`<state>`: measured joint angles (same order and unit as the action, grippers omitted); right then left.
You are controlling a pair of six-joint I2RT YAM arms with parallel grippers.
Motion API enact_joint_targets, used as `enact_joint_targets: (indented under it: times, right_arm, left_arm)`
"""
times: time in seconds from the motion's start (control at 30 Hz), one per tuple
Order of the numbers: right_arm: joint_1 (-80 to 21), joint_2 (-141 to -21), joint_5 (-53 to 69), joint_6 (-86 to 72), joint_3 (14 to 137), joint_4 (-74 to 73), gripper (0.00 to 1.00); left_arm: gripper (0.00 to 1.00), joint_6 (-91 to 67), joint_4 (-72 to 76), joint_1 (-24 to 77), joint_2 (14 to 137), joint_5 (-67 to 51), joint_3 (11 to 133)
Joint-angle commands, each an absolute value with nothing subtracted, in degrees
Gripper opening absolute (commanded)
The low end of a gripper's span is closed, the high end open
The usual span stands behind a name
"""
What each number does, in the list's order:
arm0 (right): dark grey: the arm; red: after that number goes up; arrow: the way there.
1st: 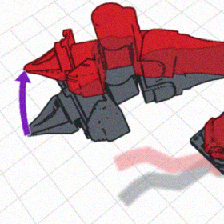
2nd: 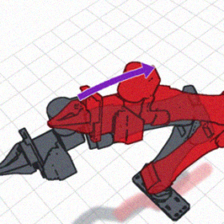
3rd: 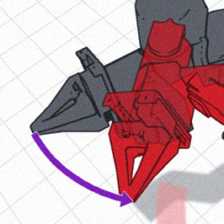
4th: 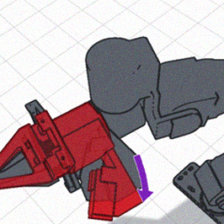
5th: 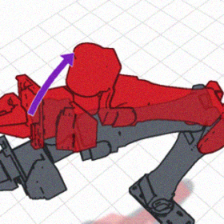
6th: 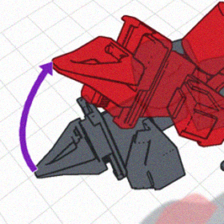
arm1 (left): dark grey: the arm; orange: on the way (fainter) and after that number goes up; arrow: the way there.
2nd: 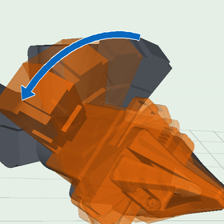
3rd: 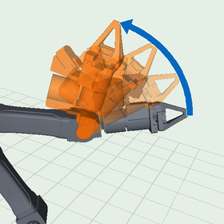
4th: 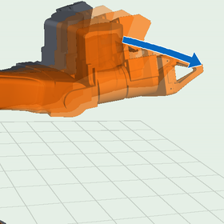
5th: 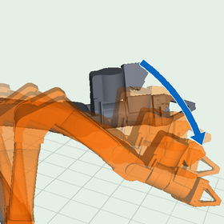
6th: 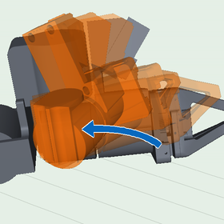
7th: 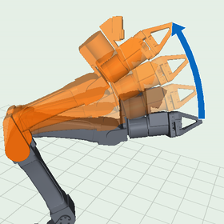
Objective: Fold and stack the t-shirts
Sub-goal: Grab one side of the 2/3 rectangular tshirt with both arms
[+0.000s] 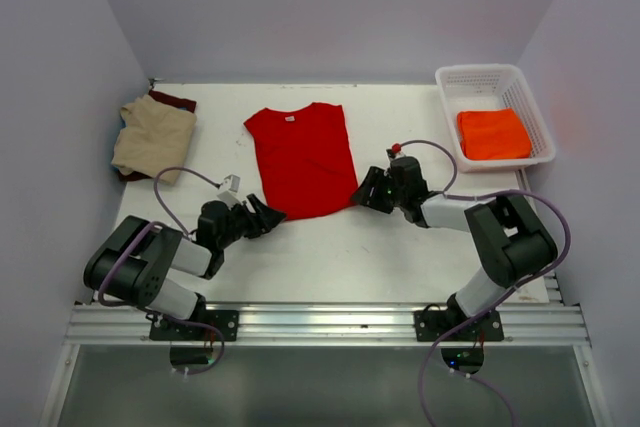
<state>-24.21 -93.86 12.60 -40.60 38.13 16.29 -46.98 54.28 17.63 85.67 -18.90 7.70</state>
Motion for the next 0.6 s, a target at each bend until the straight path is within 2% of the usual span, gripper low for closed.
enact_joint_targets:
  times: [0.0, 0.27, 0.33, 0.37, 0.43, 0.47, 0.57]
  right_arm:
    - [-24.1, -93.9, 14.7, -41.8, 35.2, 13.6, 0.55]
    - [-22.9, -94.7, 16.6, -44.3, 33.1, 18.4, 0.54]
    - [-22.7, -95.4, 16.5, -45.3, 32.9, 19.9, 0.47]
    - [-22.6, -96.1, 16.7, -45.4, 33.0, 20.2, 0.32]
    - [-22.6, -97.4, 16.6, -45.7, 33.0, 20.7, 0.22]
    - [-22.6, -97.6, 16.0, -45.7, 32.9, 20.8, 0.20]
    - [-22.6, -99.2, 14.5, -45.1, 33.0, 21.3, 0.22]
  left_arm:
    - [0.64, -46.0, 47.3, 17.2, 88.2, -19.0, 5.4]
    - [0.62, -46.5, 49.8, 17.3, 90.8, -20.2, 4.5]
    - [0.61, -46.8, 51.1, 17.1, 91.3, -20.4, 4.2]
    - [0.61, -46.8, 51.4, 17.1, 91.8, -20.6, 4.1]
    - [0.60, -46.9, 52.0, 17.1, 92.4, -20.6, 4.1]
    - [0.60, -46.9, 52.3, 17.1, 93.0, -20.6, 4.0]
    - [0.60, -47.1, 53.4, 17.1, 94.4, -20.6, 4.1]
